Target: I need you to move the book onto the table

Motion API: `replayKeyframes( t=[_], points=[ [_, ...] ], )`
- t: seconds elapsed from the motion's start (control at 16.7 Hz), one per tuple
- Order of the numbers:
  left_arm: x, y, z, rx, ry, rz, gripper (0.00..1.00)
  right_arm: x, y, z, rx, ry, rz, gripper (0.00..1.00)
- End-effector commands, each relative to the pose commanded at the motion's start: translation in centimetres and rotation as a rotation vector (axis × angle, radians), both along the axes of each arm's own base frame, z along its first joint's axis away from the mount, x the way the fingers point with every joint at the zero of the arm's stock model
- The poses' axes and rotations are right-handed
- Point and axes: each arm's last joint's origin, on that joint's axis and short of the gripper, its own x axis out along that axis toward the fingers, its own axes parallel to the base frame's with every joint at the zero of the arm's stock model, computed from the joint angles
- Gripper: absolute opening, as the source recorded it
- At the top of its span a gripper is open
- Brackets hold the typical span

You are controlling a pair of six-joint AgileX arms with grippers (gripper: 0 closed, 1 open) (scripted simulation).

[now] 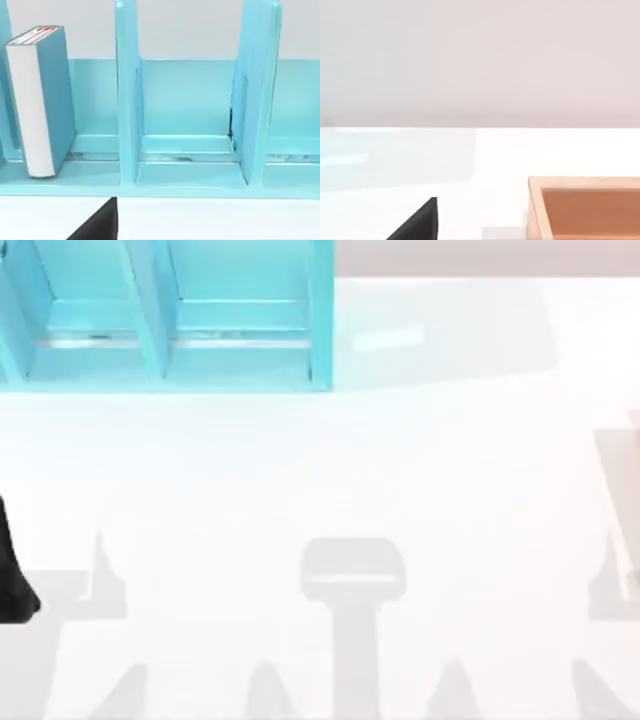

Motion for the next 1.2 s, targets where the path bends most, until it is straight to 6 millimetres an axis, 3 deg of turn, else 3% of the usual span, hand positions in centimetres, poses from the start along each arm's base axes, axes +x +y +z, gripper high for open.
replayKeyframes(
  t=[0.24,0.42,0.6,0.78,0.9,1.02,1.2],
  points=[
    [0.1,0.1,0.7,0.001,-0.016,-0.003,1.0,0.0,0.0,0.0,0.0,0.0,0.0,1.0],
    [0.6,0.3,3.1,0.006,-0.052,-0.01,1.0,0.0,0.0,0.0,0.0,0.0,0.0,1.0],
    [2.5,1.0,5.9,0.015,-0.061,-0.012,1.0,0.0,0.0,0.0,0.0,0.0,0.0,1.0],
    [6.1,2.5,7.7,0.019,-0.022,-0.012,1.0,0.0,0.0,0.0,0.0,0.0,0.0,1.0],
    [9.3,4.0,7.8,0.014,0.022,-0.011,1.0,0.0,0.0,0.0,0.0,0.0,0.0,1.0],
    [12.8,6.1,6.9,0.003,0.071,-0.011,1.0,0.0,0.0,0.0,0.0,0.0,0.0,1.0],
    [17.6,9.7,3.9,-0.017,0.131,-0.014,1.0,0.0,0.0,0.0,0.0,0.0,0.0,1.0]
  ],
)
